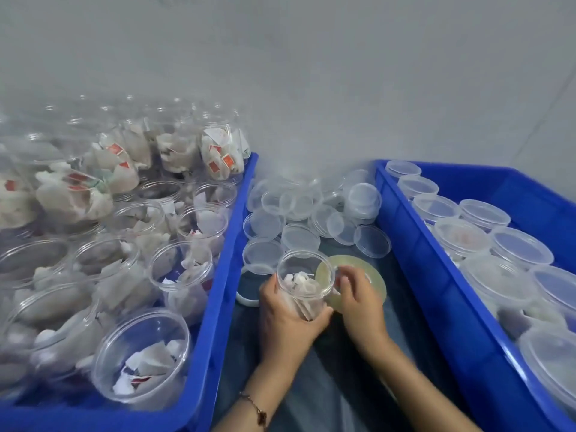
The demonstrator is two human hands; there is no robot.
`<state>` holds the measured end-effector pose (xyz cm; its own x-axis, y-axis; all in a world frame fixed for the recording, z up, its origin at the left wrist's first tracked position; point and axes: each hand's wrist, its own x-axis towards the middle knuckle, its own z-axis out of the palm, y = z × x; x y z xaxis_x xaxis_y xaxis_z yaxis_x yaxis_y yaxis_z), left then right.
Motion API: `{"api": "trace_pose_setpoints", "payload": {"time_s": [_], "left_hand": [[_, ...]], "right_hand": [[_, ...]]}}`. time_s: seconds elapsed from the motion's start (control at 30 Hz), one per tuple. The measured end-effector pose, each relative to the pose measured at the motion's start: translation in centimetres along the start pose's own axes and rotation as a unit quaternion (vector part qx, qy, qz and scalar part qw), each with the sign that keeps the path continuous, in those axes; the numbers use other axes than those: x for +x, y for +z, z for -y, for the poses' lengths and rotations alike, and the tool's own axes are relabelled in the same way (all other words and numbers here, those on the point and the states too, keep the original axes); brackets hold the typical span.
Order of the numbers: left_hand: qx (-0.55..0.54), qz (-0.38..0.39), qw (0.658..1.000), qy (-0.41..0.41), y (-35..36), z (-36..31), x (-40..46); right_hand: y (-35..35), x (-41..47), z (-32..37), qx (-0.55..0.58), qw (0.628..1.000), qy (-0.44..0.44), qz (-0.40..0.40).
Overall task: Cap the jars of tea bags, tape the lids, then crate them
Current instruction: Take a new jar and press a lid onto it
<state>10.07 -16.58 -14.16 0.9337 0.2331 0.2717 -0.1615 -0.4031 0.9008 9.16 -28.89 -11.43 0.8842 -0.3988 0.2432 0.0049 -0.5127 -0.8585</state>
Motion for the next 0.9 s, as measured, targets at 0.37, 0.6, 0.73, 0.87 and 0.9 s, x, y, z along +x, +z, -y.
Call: {"api": "trace_pose_setpoints", "payload": {"time_s": [0.37, 0.6, 0.73, 0.87, 0.9], "left_hand": [[0.033, 0.015, 0.999, 0.030, -0.3, 0.0, -0.1], [0.033, 0.023, 0.999, 0.028, -0.7, -0.6, -0.2], [0.024, 0.031, 0.998, 0.041, -0.6, -0.3, -0.1], [0.024, 0.033, 0.998, 0.054, -0.7, -0.5, 0.0], [0.025, 0.029, 0.998, 0.055, -0.7, -0.6, -0.1]], "right_hand": [[4.0, 11.0, 1.5, -0.379, 0.883, -0.221, 0.165], [1.8, 10.1, 5.8, -0.150, 0.982, -0.100, 0.053], [-1.6, 9.4, 8.7, 0.152, 0.984, 0.027, -0.085], [-2.4, 7.3, 7.9, 0.107, 0.987, 0.116, -0.025], [-2.1, 6.7, 7.5, 0.063, 0.991, 0.118, 0.024]]}}
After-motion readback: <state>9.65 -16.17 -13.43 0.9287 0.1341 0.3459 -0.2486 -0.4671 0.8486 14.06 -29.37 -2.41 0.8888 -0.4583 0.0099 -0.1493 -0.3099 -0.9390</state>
